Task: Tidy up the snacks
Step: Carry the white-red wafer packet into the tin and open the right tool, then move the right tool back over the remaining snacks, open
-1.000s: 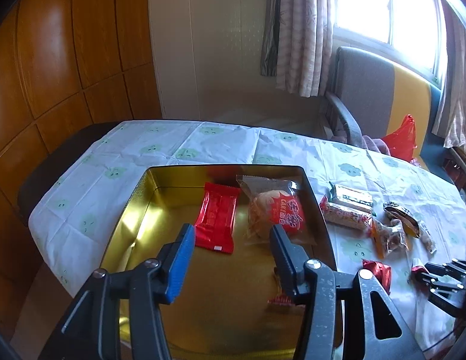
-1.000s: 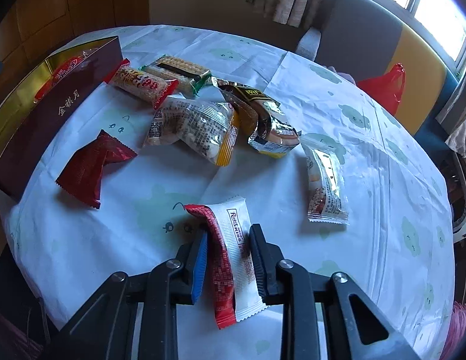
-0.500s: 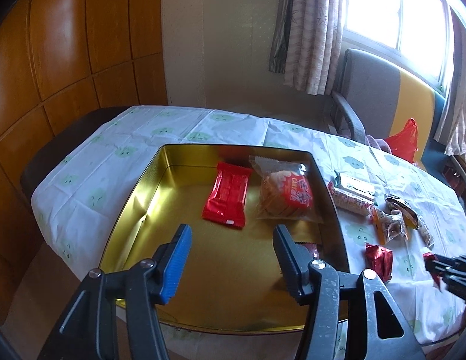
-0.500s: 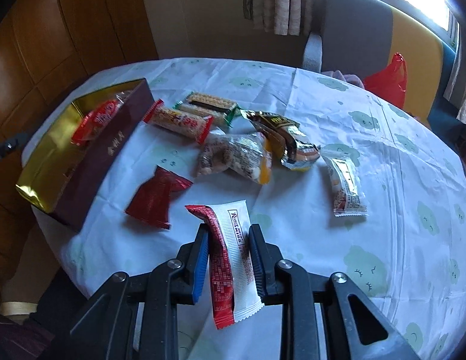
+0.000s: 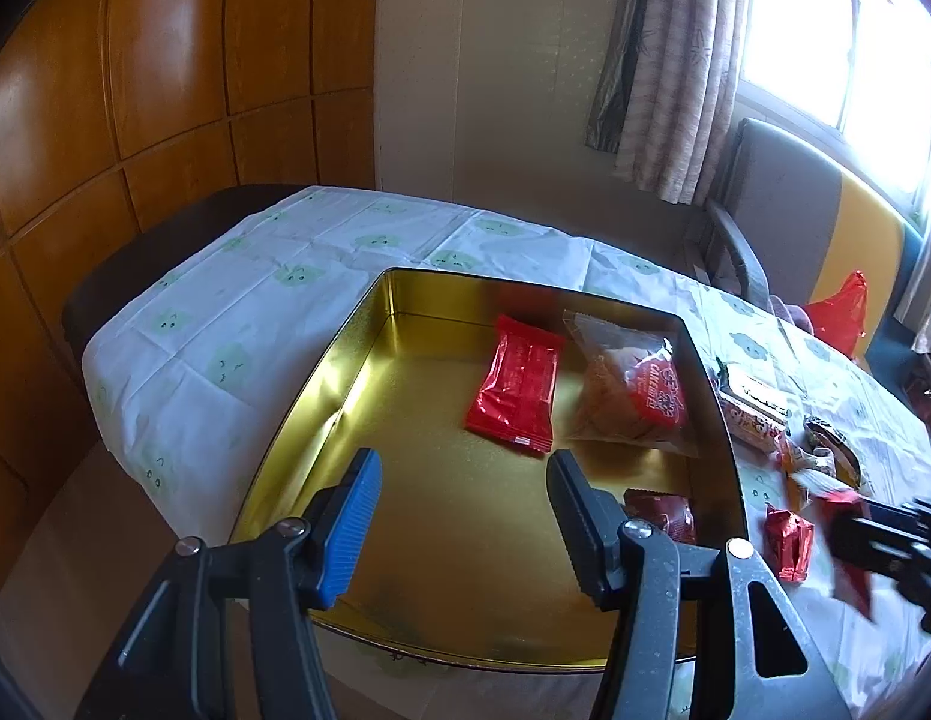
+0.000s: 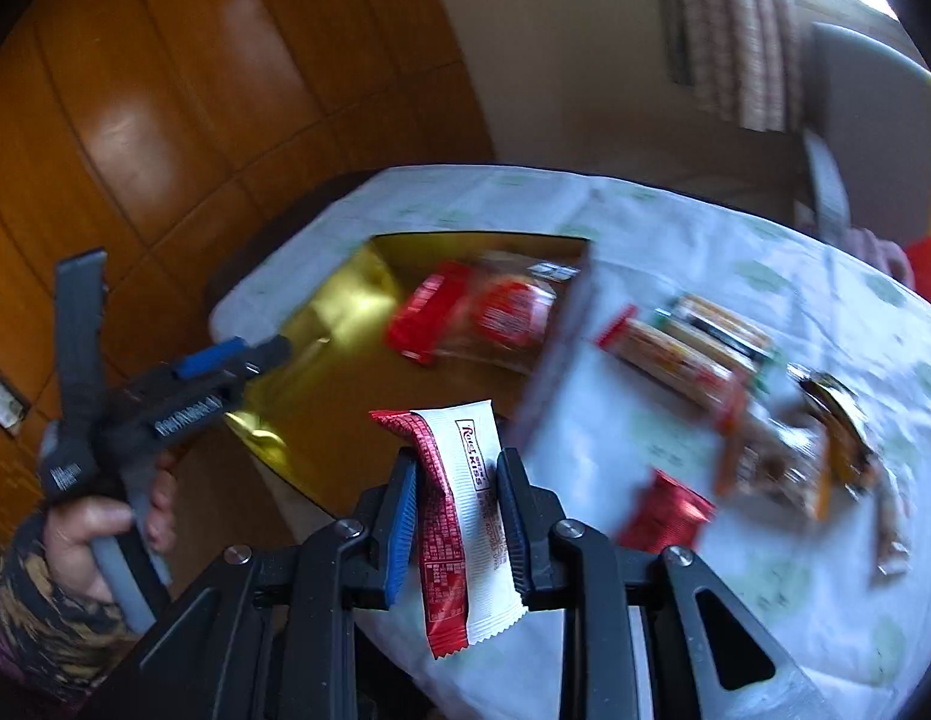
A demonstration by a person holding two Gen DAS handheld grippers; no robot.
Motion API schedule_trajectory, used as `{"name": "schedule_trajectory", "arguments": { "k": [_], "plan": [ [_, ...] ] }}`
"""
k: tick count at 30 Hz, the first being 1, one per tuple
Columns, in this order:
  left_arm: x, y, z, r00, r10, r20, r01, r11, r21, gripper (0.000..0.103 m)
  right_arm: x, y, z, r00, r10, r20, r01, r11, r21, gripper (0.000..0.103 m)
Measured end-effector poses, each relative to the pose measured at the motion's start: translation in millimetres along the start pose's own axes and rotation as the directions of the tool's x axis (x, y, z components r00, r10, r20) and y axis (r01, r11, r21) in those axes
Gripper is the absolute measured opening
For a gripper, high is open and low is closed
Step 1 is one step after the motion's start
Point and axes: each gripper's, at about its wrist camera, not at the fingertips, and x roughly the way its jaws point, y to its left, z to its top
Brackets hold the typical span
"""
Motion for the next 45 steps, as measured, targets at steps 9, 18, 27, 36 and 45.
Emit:
{"name": "schedule_trajectory", "arguments": {
  "k": [9,18,27,36,45],
  "plan": [
    [8,10,-2,1.000,0.009,-0.024,-0.010,1.000,-0.026,0.058,89,45,0,0.985,-0.047,-0.166,0.024,0.990,-0.137,0.026],
    [11,1,-7,0.999,0.005,-0.032,-0.005,1.000,-0.002,0.058,73,25,-12,0.990,-0.083,-0.118,0.074,0.994,-0.079,0.026],
    [0,-18,-9,1.000,-0.025,-0.010,0.025,0.998,0.053,0.061,41,19,-17,0.986,-0.164,-0.024,0.163,0.985,-0.053,0.028],
    [-4,-29,-13,0.999,-0.039,-0.010,0.039,0.996,0.084,0.061,23,13,-26,0.979,-0.202,0.012,0.202,0.979,-0.036,0.028],
    [-6,-40,-17,0.999,-0.046,-0.015,0.047,0.992,0.114,0.061,10,-1,-38,0.970,-0.241,0.033,0.241,0.970,0.020,0.028]
  ]
}}
